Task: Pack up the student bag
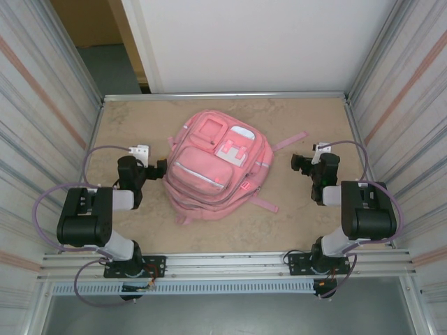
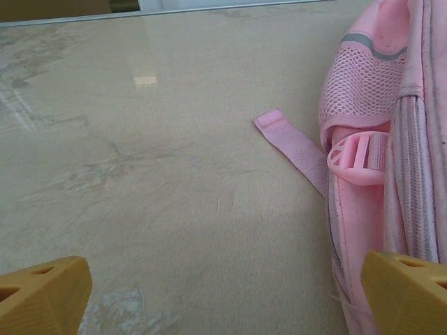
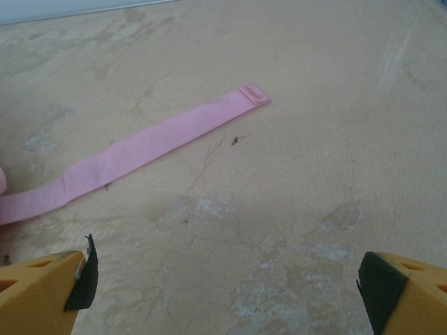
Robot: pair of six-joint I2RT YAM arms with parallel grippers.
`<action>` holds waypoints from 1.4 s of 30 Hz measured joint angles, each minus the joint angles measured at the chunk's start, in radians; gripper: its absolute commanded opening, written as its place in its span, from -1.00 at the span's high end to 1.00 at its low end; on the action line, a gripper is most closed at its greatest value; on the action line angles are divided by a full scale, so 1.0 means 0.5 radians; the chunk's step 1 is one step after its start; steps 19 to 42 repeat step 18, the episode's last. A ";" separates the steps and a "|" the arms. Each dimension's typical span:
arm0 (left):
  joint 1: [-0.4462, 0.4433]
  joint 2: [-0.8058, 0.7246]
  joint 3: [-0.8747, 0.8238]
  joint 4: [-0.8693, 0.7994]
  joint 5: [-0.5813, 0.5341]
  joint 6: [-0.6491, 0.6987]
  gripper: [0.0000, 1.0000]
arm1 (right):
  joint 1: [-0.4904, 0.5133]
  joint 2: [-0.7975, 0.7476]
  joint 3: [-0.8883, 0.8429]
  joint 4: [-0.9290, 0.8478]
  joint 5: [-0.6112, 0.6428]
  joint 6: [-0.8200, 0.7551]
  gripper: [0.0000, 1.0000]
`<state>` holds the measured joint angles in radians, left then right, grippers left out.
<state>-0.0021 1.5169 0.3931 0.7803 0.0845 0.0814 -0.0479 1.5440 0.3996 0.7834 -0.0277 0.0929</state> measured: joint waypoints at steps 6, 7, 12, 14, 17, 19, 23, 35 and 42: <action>0.000 0.000 0.000 0.000 0.000 0.000 -0.97 | 0.002 0.000 0.000 0.000 0.000 -0.001 -0.98; 0.000 0.000 0.000 0.000 -0.001 0.000 -0.97 | 0.002 0.000 0.000 0.000 0.001 -0.001 -0.98; 0.000 0.000 0.000 0.000 -0.001 0.000 -0.97 | 0.008 0.000 0.000 0.002 0.002 -0.001 -0.98; 0.000 0.000 0.000 0.000 -0.001 0.000 -0.97 | 0.011 0.000 0.000 0.004 0.009 -0.001 -0.98; 0.000 0.000 -0.001 0.000 -0.001 0.000 -0.97 | 0.024 0.000 0.000 0.005 0.023 -0.002 -0.98; 0.000 0.000 0.000 0.000 -0.001 0.000 -0.97 | 0.026 0.000 0.000 0.005 0.021 -0.001 -0.98; 0.000 0.000 0.000 0.000 -0.001 0.000 -0.97 | 0.026 0.000 0.000 0.005 0.021 -0.001 -0.98; 0.000 0.000 0.000 0.000 -0.001 0.000 -0.97 | 0.026 0.000 0.000 0.005 0.021 -0.001 -0.98; 0.000 0.000 0.000 0.000 -0.001 0.000 -0.97 | 0.026 0.000 0.000 0.005 0.021 -0.001 -0.98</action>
